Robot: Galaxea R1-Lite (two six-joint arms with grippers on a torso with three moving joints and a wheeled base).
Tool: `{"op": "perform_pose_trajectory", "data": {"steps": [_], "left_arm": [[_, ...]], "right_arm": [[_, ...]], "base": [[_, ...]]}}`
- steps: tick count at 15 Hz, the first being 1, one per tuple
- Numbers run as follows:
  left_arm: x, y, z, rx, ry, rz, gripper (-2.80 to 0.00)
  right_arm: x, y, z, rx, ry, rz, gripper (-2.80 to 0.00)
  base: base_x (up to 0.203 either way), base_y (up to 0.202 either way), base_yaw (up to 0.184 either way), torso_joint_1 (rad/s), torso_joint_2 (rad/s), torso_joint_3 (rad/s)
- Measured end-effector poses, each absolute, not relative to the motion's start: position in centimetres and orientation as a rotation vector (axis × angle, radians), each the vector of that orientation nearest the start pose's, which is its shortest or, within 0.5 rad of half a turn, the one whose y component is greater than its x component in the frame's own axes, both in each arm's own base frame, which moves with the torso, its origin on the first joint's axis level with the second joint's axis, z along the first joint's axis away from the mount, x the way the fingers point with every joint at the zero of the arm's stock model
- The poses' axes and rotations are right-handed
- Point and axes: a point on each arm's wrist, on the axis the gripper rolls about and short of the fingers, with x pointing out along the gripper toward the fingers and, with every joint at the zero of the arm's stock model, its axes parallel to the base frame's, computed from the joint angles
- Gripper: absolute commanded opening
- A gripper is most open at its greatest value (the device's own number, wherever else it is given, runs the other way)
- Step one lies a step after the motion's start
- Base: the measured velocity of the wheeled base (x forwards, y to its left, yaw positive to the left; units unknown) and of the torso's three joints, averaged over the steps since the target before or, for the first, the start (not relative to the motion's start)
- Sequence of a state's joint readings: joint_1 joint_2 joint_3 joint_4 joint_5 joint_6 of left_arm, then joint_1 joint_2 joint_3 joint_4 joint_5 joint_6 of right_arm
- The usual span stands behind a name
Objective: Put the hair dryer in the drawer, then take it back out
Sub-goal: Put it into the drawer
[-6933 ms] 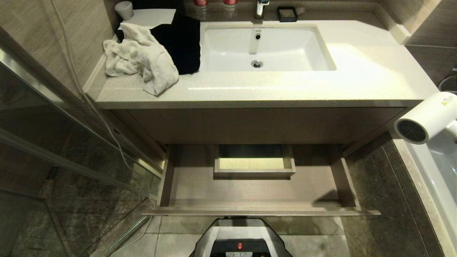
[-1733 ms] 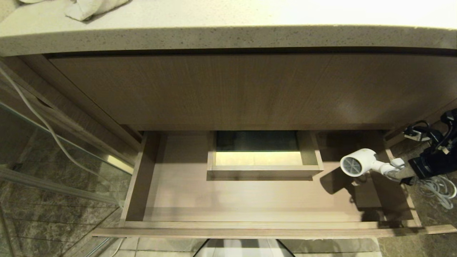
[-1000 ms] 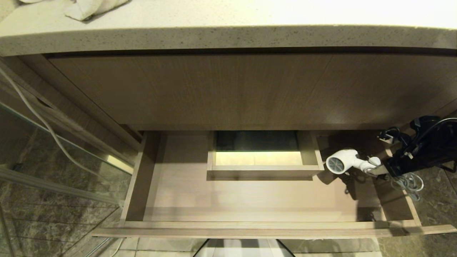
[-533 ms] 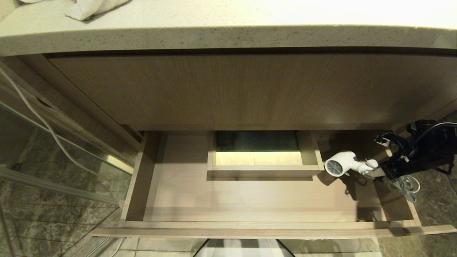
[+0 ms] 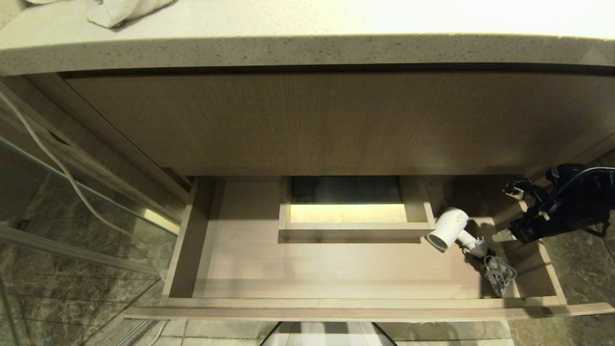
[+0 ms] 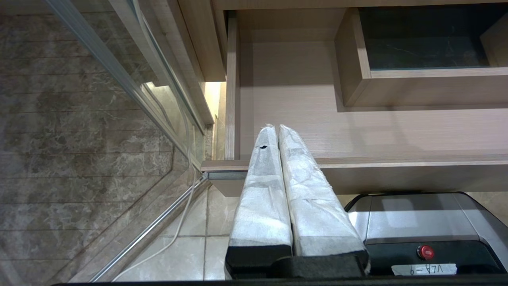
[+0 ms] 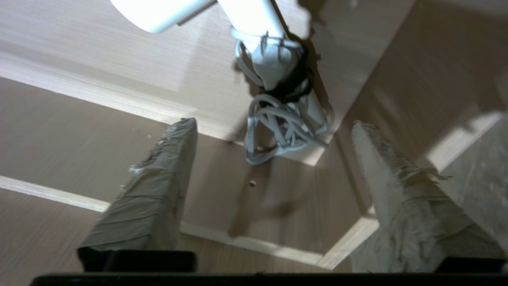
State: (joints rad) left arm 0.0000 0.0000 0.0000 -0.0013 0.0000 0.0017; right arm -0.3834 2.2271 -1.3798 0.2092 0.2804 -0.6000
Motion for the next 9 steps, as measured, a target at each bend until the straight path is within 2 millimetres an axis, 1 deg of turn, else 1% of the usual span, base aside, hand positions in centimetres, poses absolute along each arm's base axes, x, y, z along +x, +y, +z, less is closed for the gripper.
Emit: {"op": "perform_pose_trajectory", "data": {"steps": [1,2,5,7,9], "left_arm": [[-2.3,0.0,7.6,0.002,-0.001,0.000,-2.80],[-2.3,0.0,7.6,0.002,-0.001,0.000,-2.80],[-2.3,0.0,7.6,0.002,-0.001,0.000,-2.80],[-2.3,0.0,7.6,0.002,-0.001,0.000,-2.80],[-2.3,0.0,7.6,0.002,-0.001,0.000,-2.80]], "right_arm": [[37.5,-14.5,7.4,-0.199,0.974,0.198,0.00],[36.9,-14.4,8.3,-0.194,0.964,0.187,-2.80],[33.8,-14.1,11.3,-0.176,0.955,0.155,-2.80],[30.9,-13.2,13.2,-0.156,0.977,0.148,-2.80],[27.7,-12.5,13.8,-0.128,1.025,0.145,-2.80]], "base": [[0.000,0.000,0.000,0.000,0.00,0.000],[0.000,0.000,0.000,0.000,0.00,0.000],[0.000,0.000,0.000,0.000,0.00,0.000],[0.000,0.000,0.000,0.000,0.00,0.000],[0.000,0.000,0.000,0.000,0.00,0.000]]}}
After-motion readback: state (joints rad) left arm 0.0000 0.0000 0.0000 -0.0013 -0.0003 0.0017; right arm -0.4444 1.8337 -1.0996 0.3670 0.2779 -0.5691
